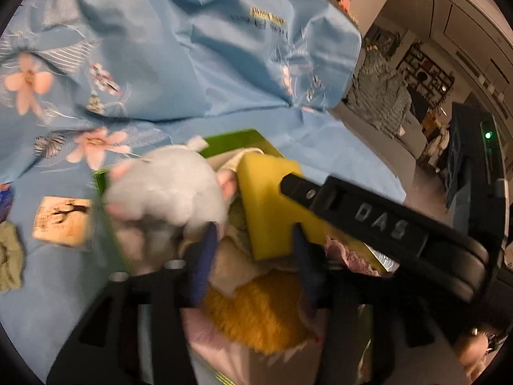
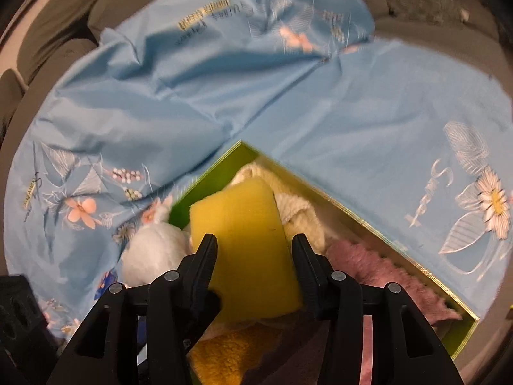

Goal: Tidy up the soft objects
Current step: 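Open the right gripper to drop the sponge into the box, then reach the right gripper to the olive-green cloth and grasp it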

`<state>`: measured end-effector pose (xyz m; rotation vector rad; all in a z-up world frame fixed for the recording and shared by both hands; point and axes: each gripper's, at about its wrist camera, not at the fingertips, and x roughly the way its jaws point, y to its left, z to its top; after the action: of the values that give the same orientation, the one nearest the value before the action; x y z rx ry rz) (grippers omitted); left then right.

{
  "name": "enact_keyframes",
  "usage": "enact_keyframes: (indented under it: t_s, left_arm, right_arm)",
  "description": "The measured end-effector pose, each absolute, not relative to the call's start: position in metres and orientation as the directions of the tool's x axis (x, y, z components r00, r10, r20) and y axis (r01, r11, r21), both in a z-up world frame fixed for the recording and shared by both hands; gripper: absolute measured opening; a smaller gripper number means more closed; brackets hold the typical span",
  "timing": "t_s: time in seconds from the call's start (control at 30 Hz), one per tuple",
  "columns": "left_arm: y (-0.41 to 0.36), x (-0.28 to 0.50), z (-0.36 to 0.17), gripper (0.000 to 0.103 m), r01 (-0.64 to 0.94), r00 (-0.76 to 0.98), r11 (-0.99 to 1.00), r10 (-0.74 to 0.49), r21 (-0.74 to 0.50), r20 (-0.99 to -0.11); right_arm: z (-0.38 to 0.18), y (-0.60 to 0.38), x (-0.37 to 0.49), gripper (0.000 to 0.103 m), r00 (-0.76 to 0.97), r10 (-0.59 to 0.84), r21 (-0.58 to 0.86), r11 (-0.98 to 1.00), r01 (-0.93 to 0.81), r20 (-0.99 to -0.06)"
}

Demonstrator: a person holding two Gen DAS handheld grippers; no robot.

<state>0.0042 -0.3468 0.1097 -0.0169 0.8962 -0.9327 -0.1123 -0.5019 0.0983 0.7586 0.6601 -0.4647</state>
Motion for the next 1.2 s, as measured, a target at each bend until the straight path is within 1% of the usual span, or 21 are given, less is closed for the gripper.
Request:
enact_keyframes:
  t_s: [0.03,0.07,0.1,0.17,0.27,0.37,0.47,0.63,0.7,0.8,0.9,0.97,1.07,1.2]
  left_arm:
    - [-0.338,0.001,0.114,0.079,0.681,0.3,0.634,-0.697,-0.365,-0.651]
    - [-0.327,-0.003,0.119,0.083,0.676,0.331,0.644,-0.699,-0.358,-0.634]
    - [-0.319,-0.006,0.122,0.083,0.672,0.348,0.65,-0.7,-0.355,-0.623]
    - [-0.297,-0.011,0.127,0.088,0.653,0.38,0.669,-0.695,-0.354,-0.611]
    - [-0.261,-0.016,0.127,0.089,0.614,0.415,0.698,-0.683,-0.368,-0.601]
    - [-0.218,-0.018,0.123,0.09,0.557,0.47,0.751,-0.637,-0.355,-0.611]
    - [-0.171,-0.019,0.11,0.09,0.48,0.515,0.812,-0.568,-0.333,-0.642]
    - [-0.094,-0.016,0.088,0.09,0.338,0.572,0.896,-0.44,-0.29,-0.693]
    - [-0.071,-0.018,0.083,0.09,0.309,0.589,0.908,-0.417,-0.284,-0.692]
    - [-0.034,-0.015,0.07,0.09,0.215,0.622,0.929,-0.368,-0.301,-0.691]
    - [-0.012,-0.004,0.059,0.09,0.134,0.592,0.92,-0.373,-0.369,-0.714]
    - [-0.002,-0.003,0.059,0.09,0.111,0.593,0.923,-0.359,-0.369,-0.721]
    - [0.008,-0.002,0.059,0.09,0.058,0.608,0.939,-0.303,-0.339,-0.734]
    - [0.021,0.003,0.058,0.09,0.045,0.589,0.921,-0.337,-0.386,-0.735]
  right_arm:
    - [0.103,-0.499,-0.116,0.063,0.71,-0.174,0.464,0.648,0.604,-0.682]
    - [0.108,-0.497,-0.118,0.072,0.716,-0.19,0.46,0.651,0.604,-0.672]
    - [0.113,-0.494,-0.123,0.078,0.729,-0.203,0.462,0.655,0.597,-0.654]
    - [0.122,-0.49,-0.133,0.079,0.764,-0.212,0.491,0.655,0.574,-0.61]
    - [0.135,-0.484,-0.148,0.088,0.818,-0.21,0.548,0.651,0.525,-0.535]
    - [0.145,-0.473,-0.156,0.089,0.849,-0.23,0.566,0.659,0.496,-0.477]
    - [0.152,-0.458,-0.152,0.089,0.864,-0.204,0.565,0.683,0.463,-0.46]
    - [0.16,-0.415,-0.136,0.089,0.874,-0.113,0.522,0.764,0.38,-0.472]
    - [0.162,-0.394,-0.127,0.089,0.876,-0.063,0.501,0.799,0.331,-0.478]
    - [0.158,-0.366,-0.111,0.09,0.865,0.03,0.495,0.83,0.258,-0.501]
    - [0.15,-0.338,-0.096,0.09,0.843,0.098,0.484,0.851,0.204,-0.529]
    - [0.142,-0.318,-0.085,0.09,0.821,0.131,0.465,0.867,0.177,-0.556]
    - [0.124,-0.289,-0.061,0.09,0.77,0.148,0.418,0.893,0.166,-0.62]
    - [0.102,-0.266,-0.03,0.09,0.716,0.153,0.388,0.905,0.175,-0.681]
